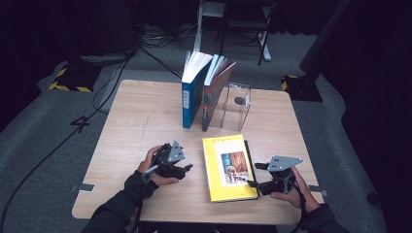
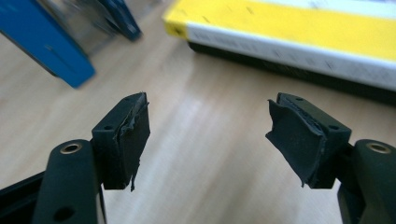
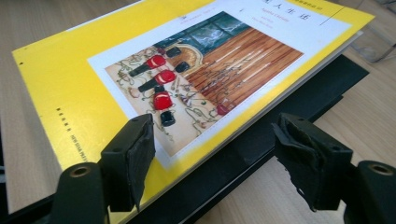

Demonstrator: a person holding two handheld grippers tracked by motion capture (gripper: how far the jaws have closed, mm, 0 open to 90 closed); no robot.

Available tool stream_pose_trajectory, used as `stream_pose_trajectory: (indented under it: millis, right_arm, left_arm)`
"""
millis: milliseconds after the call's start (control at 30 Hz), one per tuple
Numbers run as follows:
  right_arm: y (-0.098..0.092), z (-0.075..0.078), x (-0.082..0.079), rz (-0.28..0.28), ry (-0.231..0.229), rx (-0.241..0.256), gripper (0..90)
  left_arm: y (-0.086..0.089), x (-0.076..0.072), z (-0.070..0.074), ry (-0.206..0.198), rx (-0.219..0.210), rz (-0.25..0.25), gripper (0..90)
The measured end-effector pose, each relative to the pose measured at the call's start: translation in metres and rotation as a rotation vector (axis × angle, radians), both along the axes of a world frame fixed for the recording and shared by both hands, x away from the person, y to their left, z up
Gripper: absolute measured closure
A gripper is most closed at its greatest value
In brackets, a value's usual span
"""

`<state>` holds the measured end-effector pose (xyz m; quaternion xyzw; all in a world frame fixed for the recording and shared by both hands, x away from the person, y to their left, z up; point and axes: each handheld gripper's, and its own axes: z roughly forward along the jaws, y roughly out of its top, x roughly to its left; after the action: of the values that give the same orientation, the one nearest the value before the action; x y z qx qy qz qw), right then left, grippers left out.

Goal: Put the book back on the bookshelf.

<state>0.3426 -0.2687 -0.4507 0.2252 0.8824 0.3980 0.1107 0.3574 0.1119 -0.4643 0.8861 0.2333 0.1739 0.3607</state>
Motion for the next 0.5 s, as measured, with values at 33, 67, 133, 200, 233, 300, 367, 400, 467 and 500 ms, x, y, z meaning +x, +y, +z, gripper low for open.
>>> stream_pose_trajectory:
  millis: [33, 67, 133, 200, 233, 300, 367, 400, 467, 500]
  right_arm:
    - [0.000, 0.000, 0.000, 0.000, 0.000, 0.000, 29.3]
    - [0.000, 0.000, 0.000, 0.007, 0.013, 0.002, 29.3]
    - [0.001, 0.000, 0.000, 0.018, 0.044, 0.000, 29.0]
    - [0.003, 0.000, 0.000, 0.028, 0.077, 0.004, 28.6]
    - [0.004, 0.000, 0.000, 0.033, 0.100, 0.005, 28.0]
    - [0.006, -0.001, 0.000, 0.036, 0.129, 0.005, 26.9]
    - [0.006, 0.000, 0.000, 0.029, 0.144, 0.002, 26.8]
    - [0.006, -0.001, 0.001, 0.027, 0.150, 0.003, 26.5]
    - [0.006, -0.001, 0.001, 0.028, 0.163, 0.000, 25.1]
    - [0.006, -0.001, 0.002, 0.028, 0.175, 0.001, 24.6]
  left_arm:
    - [0.000, 0.000, 0.000, 0.000, 0.000, 0.000, 26.7]
    - [0.000, -0.005, -0.003, 0.006, 0.009, -0.002, 26.7]
    - [0.000, -0.013, -0.009, 0.011, 0.023, -0.001, 26.2]
    - [0.002, -0.021, -0.015, 0.040, 0.007, -0.008, 25.4]
    - [0.003, -0.027, -0.019, 0.060, 0.012, -0.023, 25.4]
    - [0.003, -0.035, -0.024, 0.074, 0.026, -0.042, 24.1]
    - [0.004, -0.042, -0.027, 0.093, 0.024, -0.047, 23.8]
    - [0.003, -0.044, -0.028, 0.092, 0.028, -0.052, 23.4]
    - [0.003, -0.049, -0.030, 0.107, 0.013, -0.077, 23.2]
    - [0.002, -0.050, -0.031, 0.115, 0.011, -0.092, 23.2]
